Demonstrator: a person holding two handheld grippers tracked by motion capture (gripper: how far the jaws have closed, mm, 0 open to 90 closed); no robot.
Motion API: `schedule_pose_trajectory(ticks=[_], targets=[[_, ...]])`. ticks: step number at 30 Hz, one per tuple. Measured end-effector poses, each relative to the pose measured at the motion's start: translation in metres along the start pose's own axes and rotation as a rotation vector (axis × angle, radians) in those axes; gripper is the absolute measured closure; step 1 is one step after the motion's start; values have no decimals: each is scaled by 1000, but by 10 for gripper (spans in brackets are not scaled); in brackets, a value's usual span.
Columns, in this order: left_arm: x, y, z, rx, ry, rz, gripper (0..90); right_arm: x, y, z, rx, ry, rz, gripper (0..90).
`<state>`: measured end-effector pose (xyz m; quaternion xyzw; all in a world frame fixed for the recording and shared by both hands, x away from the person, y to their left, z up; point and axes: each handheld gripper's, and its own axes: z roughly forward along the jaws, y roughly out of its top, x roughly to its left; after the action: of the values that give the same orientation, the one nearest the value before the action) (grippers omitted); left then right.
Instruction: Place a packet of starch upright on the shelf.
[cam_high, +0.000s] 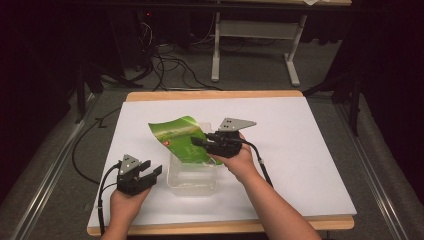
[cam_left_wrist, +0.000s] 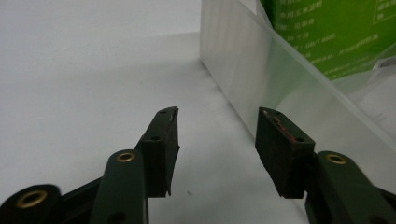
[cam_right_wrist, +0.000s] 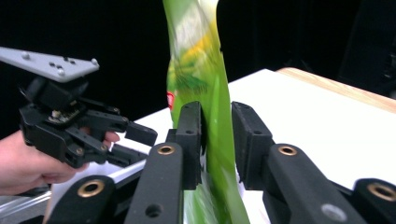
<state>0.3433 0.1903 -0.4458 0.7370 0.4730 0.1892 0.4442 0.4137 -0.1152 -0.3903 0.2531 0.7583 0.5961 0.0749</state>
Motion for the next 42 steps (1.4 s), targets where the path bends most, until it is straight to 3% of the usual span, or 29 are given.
schedule_pose_trajectory(ticks=[6, 11, 12, 13, 16, 17, 19, 21, 22, 28, 30, 37, 40, 42], targets=[[-4, 3, 6, -22, -37, -20, 652, 5, -6, -12, 9, -54, -19, 737], [-6, 5, 12, -26, -41, -47, 793, 11, -14, -29, -1, -114, -22, 761], [-5, 5, 15, -21, -41, -50, 844, 13, -18, -36, -5, -145, -25, 795], [-5, 6, 17, -13, -40, -54, 844, 13, -18, -36, -5, -145, -25, 795], [-6, 7, 24, 11, -18, -25, 892, 11, -26, -47, -7, -193, -2, 866], [-7, 8, 26, 12, -18, -23, 900, 10, -29, -50, 7, -229, 8, 900], [-8, 9, 29, 8, -37, -41, 900, 6, -36, -53, 45, -254, 35, 900], [-11, 9, 31, 6, -51, -29, 900, 9, -48, -49, 132, -299, 0, 900], [-14, 9, 32, 10, -63, -16, 900, 10, -50, -47, 147, -310, -8, 900], [-21, 7, 33, 23, -72, 4, 900, 14, -54, -31, 185, -325, -7, 900], [-20, 6, 33, 21, -85, -11, 900, 14, -54, -28, 194, -328, -7, 900], [-21, 5, 33, 16, -83, -19, 900, 21, -54, 6, 274, -327, -39, 900], [-21, 5, 33, 19, -82, -14, 900, 17, -55, 5, 276, -308, -7, 900], [-21, 5, 33, 23, -79, -8, 900, 19, -53, -1, 262, -307, -16, 900]])
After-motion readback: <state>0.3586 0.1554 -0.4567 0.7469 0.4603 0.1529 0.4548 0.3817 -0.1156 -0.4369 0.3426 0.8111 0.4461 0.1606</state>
